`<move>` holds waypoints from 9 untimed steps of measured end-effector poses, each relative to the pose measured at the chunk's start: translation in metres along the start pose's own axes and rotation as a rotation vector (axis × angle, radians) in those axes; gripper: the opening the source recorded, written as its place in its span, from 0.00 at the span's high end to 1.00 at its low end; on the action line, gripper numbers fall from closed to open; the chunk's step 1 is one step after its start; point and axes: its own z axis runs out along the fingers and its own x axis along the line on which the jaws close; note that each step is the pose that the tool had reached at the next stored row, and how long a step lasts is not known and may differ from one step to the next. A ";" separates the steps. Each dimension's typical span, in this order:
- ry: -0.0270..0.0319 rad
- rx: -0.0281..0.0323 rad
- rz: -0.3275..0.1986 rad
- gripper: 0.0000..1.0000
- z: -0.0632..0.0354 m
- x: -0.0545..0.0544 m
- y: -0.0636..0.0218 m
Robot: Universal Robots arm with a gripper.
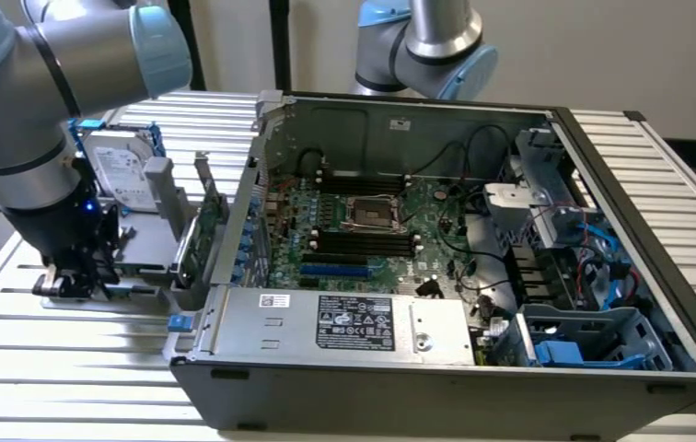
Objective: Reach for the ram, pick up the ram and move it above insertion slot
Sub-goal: 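Pick up the ram and move it above insertion slot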
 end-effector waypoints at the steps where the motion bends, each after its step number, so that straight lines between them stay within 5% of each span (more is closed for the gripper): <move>1: 0.0002 0.0000 -0.006 0.69 0.0002 0.000 -0.0002; 9: -0.0019 -0.0001 -0.032 0.69 0.0016 0.000 -0.0015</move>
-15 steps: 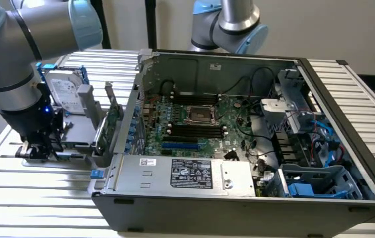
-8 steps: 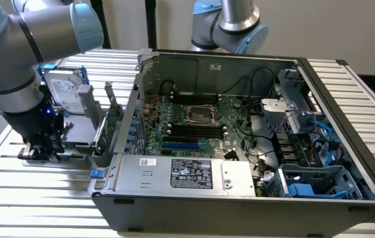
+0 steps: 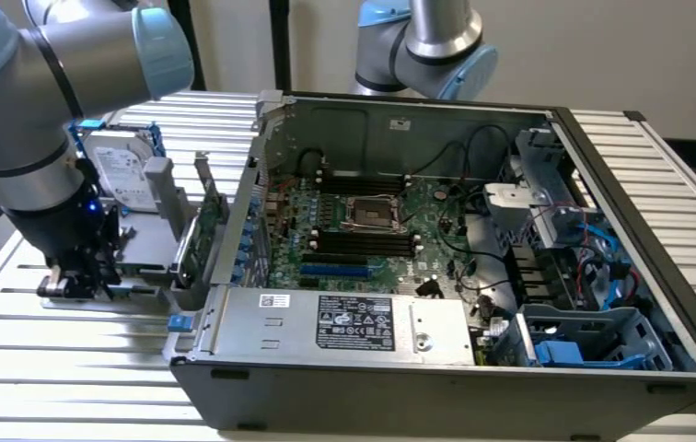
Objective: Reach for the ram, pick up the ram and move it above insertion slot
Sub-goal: 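Pick up the ram and move it above insertion slot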
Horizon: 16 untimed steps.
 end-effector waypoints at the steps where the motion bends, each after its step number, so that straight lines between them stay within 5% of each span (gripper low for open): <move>1: -0.0003 0.0001 -0.002 0.69 0.0002 0.000 -0.0002; 6: -0.0010 0.0002 -0.007 0.71 0.0007 0.000 -0.0012; 8: -0.0007 0.0000 -0.008 0.84 0.0006 0.000 -0.0016; 16: -0.0007 0.0000 -0.009 0.87 0.0006 0.000 -0.0024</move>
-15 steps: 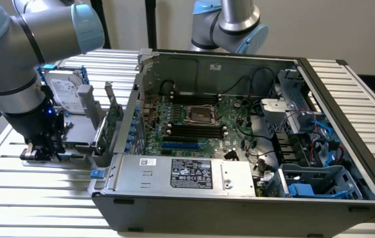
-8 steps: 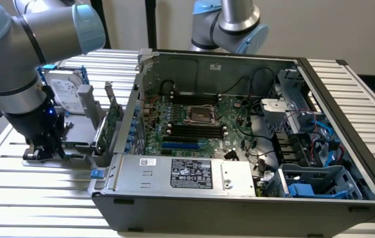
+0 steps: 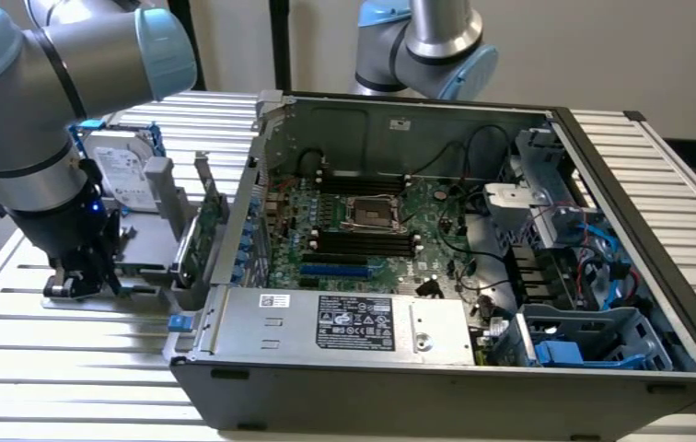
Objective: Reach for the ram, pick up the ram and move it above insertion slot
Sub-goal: 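Pick up the ram and move it above insertion slot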
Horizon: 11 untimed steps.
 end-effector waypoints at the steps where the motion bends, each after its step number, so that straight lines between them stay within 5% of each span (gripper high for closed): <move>1: 0.0000 0.0000 0.000 0.87 0.0000 0.000 0.0000; 11: 0.0000 -0.0001 0.000 0.87 -0.0030 0.000 0.0001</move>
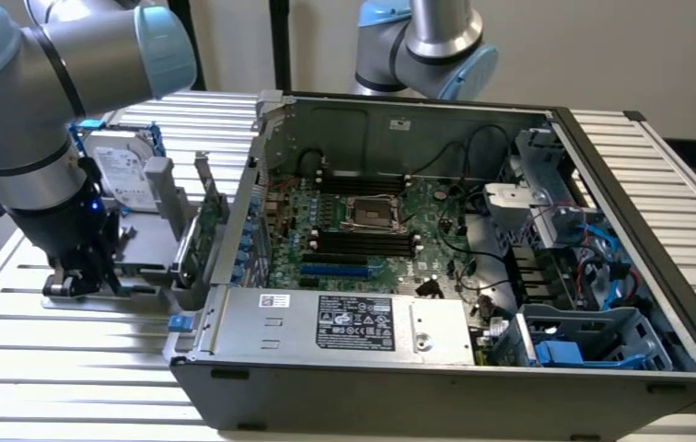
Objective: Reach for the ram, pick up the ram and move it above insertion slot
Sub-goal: 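Pick up the ram and move it above insertion slot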
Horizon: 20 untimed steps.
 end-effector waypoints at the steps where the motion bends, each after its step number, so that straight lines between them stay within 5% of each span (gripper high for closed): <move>1: 0.0000 0.0000 0.000 0.87 -0.0012 0.000 0.0000; 11: -0.0001 0.0001 -0.001 0.87 -0.0178 0.000 0.0006; 20: 0.0003 0.0000 -0.010 0.87 -0.0544 0.000 0.0016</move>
